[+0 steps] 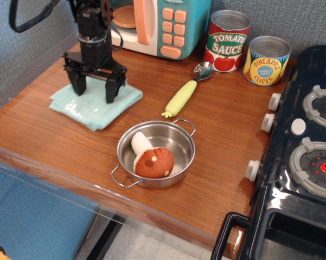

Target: Move blue cloth diagonally away from the silver pot containing a mushroom.

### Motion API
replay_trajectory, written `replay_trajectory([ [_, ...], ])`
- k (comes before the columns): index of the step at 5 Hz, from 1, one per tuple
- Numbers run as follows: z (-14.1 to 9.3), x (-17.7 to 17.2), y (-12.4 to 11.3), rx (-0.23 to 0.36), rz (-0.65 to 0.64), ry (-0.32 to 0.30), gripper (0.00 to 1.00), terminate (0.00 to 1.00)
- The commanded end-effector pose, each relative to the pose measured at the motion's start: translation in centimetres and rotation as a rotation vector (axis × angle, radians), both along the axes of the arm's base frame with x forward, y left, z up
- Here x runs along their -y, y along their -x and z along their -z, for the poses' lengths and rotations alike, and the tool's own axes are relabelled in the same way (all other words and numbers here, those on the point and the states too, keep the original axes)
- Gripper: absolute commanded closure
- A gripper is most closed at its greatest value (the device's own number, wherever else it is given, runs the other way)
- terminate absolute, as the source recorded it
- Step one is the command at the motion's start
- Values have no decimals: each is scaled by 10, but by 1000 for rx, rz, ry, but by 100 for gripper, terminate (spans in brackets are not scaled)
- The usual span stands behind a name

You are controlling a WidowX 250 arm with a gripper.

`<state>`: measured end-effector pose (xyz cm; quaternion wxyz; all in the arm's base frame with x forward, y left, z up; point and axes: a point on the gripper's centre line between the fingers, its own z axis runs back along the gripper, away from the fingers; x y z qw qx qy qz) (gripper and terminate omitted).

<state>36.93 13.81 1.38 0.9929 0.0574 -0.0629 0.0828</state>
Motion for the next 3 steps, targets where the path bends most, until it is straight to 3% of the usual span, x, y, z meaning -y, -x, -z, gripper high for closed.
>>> replay_trajectory([
  [1,-14,0,-41,129,-13,82,0,0],
  [2,-19,-5,-48,107,-36,87,0,0],
  [3,-57,-2,-53,164,-18,103,0,0],
])
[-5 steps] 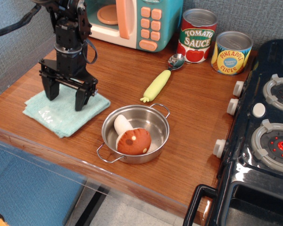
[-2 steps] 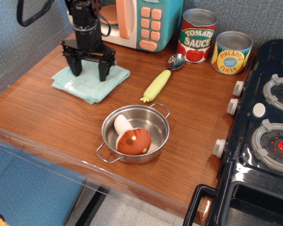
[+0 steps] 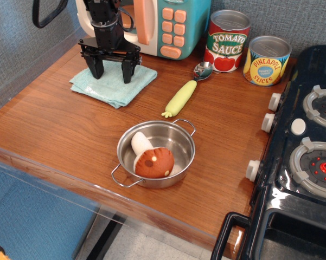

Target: Move blue cloth diagonally away from the silver pot containing a mushroom.

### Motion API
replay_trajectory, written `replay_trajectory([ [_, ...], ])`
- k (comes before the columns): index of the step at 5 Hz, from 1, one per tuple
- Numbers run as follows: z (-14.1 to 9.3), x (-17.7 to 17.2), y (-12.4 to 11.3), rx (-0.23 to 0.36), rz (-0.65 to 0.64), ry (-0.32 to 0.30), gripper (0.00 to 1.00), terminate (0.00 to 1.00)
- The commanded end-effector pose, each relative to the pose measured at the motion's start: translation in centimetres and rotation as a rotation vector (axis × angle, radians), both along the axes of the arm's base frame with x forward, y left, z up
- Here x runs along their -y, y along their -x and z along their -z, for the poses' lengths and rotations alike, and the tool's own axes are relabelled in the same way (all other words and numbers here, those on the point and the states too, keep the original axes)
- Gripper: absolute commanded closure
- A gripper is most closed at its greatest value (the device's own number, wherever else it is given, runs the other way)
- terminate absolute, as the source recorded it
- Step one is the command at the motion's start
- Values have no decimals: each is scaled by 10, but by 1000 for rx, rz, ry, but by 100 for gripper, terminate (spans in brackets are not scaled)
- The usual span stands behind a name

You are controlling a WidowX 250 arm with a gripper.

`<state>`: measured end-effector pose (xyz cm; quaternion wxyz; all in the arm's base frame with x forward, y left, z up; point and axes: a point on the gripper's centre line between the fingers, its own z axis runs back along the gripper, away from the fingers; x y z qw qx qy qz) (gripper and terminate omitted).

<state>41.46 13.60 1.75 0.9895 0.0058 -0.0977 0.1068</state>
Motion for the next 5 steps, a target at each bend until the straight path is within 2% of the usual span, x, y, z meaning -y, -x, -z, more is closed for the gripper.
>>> replay_trajectory([
  [1,-91,2,-11,126,66,13,0,0],
  [2,-102,8,-3,94,66,-36,0,0],
  [3,-98,33,8,54,33,-122,0,0],
  [4,-98,33,8,54,33,-122,0,0],
  [5,-98,33,8,54,33,-122,0,100],
])
